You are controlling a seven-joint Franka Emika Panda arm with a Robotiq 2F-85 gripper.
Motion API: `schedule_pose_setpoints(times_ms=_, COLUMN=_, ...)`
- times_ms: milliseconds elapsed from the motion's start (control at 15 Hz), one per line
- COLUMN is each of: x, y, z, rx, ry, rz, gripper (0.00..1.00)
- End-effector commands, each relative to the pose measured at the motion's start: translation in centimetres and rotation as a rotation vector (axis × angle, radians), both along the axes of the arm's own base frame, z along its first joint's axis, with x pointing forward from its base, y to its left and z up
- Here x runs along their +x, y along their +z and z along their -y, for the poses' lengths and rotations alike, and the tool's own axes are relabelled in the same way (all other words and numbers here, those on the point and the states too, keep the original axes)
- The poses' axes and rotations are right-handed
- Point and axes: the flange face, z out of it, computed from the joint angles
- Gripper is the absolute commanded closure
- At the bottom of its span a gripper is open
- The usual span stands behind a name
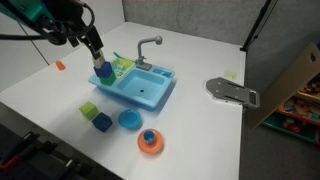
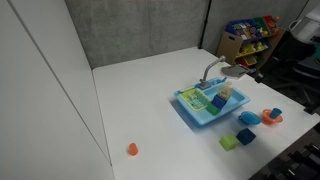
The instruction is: Place the small, white bottle on the table
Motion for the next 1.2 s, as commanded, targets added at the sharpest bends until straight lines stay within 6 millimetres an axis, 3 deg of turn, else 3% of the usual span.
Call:
schedule_pose_setpoints(times_ms=0, x=3.8, y=-1.1, z=-1.0, rx=0.017, ry=0.027, rz=-0.008, gripper=0.00)
schedule_pose_setpoints(times_ms=533, x=8.2, y=-2.9, z=-3.7, rx=0.045, ry=0.099, rz=-0.026, gripper=0.00)
schedule_pose_setpoints(times_ms=1133, x=10.3, y=-5.3, z=-4.6, rx=0.064, ry=0.125, rz=-0.057, gripper=0.00)
